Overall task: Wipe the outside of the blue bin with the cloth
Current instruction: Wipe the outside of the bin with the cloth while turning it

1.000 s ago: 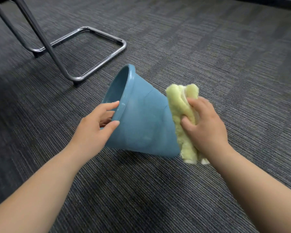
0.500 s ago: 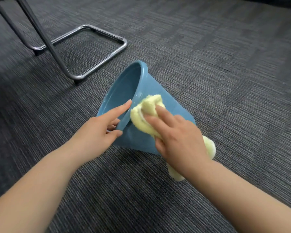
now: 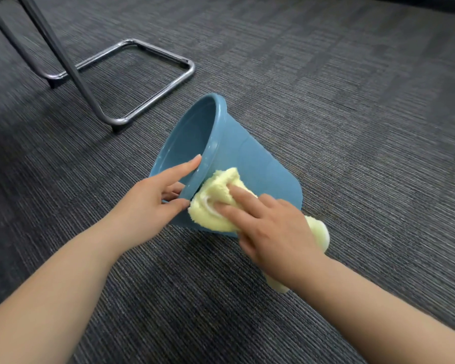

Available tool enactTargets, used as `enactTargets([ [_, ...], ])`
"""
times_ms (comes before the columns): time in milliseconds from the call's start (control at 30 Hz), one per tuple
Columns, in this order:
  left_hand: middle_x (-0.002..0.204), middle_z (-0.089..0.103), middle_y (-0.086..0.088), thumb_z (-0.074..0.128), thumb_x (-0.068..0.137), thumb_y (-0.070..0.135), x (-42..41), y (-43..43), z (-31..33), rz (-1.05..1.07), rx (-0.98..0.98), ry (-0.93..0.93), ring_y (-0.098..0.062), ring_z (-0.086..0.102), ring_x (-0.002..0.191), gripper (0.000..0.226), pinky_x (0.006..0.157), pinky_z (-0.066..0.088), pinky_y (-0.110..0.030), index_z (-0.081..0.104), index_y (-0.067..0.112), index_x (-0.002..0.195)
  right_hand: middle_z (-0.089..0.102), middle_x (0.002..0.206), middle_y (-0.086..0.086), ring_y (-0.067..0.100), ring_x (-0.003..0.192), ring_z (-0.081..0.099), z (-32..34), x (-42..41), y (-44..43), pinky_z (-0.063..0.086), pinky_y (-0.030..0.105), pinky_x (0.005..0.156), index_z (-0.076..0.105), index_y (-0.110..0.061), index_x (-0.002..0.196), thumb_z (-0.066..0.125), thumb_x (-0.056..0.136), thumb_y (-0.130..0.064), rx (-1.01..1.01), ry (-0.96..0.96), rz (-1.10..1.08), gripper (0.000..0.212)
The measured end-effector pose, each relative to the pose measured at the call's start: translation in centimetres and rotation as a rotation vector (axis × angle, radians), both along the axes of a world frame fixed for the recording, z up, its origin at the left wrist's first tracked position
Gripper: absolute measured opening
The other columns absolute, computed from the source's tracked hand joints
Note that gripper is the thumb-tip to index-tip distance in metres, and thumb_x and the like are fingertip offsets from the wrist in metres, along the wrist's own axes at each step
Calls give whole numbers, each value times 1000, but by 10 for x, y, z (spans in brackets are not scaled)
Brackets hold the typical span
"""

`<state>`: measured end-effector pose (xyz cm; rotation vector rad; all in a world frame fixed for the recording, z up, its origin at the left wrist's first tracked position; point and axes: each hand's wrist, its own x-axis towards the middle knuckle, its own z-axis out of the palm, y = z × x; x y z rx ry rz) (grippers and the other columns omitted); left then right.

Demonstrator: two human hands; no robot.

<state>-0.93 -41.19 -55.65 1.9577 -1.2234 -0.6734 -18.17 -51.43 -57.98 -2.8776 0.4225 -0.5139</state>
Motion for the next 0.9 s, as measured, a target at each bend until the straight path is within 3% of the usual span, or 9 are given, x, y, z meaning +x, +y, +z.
enactTargets([
  [100, 81, 70, 19, 56, 81, 3, 1, 1, 0, 11, 3, 13, 4, 61, 84, 78, 82, 45, -19, 37, 77, 96, 67, 111, 8, 25, 58, 61, 0, 0, -12, 45, 25, 48, 66, -20, 101, 77, 54, -12, 58, 11, -38, 49],
  [200, 79, 66, 32, 56, 81, 1, 0, 2, -1, 0, 5, 31, 9, 60, 81, 79, 82, 44, -19, 38, 77, 94, 53, 132, 8, 33, 85, 61, -3, 0, -25, 45, 35, 60, 56, -21, 117, 65, 70, -10, 199, 2, -234, 49],
  [233, 79, 65, 34, 56, 81, 1, 0, 2, -1, -3, 8, 30, 9, 60, 80, 79, 82, 45, -18, 38, 77, 94, 52, 133, 8, 33, 86, 61, -5, 0, -24, 46, 35, 60, 55, -21, 117, 64, 71, -10, 213, -5, -270, 48],
  [333, 79, 68, 28, 56, 81, 2, 1, 2, 0, 8, 7, 32, 7, 60, 81, 79, 82, 45, -20, 38, 77, 95, 65, 113, 15, 31, 63, 64, -10, 0, -8, 49, 29, 47, 65, -15, 104, 77, 53, -6, 144, -40, -156, 52],
  [433, 75, 69, 19, 56, 81, 1, 4, 2, 1, 45, -3, 43, 8, 61, 80, 78, 78, 45, -16, 39, 77, 92, 69, 106, 8, 23, 55, 61, -11, 0, -1, 45, 22, 46, 66, -20, 101, 80, 50, -13, 69, -18, -43, 54],
  [500, 75, 68, 27, 56, 81, 1, 4, 1, 2, 35, -3, 67, 10, 60, 78, 78, 74, 45, -11, 40, 77, 91, 68, 109, 8, 24, 59, 62, -11, -1, -10, 46, 26, 47, 65, -21, 103, 79, 53, -13, 90, 8, -63, 53],
  [667, 78, 69, 25, 56, 80, -1, 3, 0, 2, 16, 5, 106, 5, 61, 75, 78, 83, 45, -24, 42, 75, 92, 49, 135, 6, 32, 88, 60, -20, -5, -27, 44, 34, 61, 52, -24, 122, 60, 75, -13, 234, 30, -329, 48],
  [800, 79, 70, 18, 56, 80, 1, 5, -1, 2, 25, 9, 87, -2, 62, 79, 78, 89, 45, -31, 40, 75, 95, 67, 109, 16, 29, 57, 63, -20, -4, -8, 49, 28, 45, 67, -15, 100, 79, 49, -8, 147, -14, -150, 53],
  [900, 81, 70, 10, 57, 80, 1, 6, -1, 3, 41, -3, 93, -10, 64, 84, 77, 90, 46, -32, 40, 75, 95, 69, 106, 8, 22, 54, 60, -24, -8, -1, 46, 21, 45, 67, -21, 99, 80, 46, -15, 66, 63, -8, 55],
])
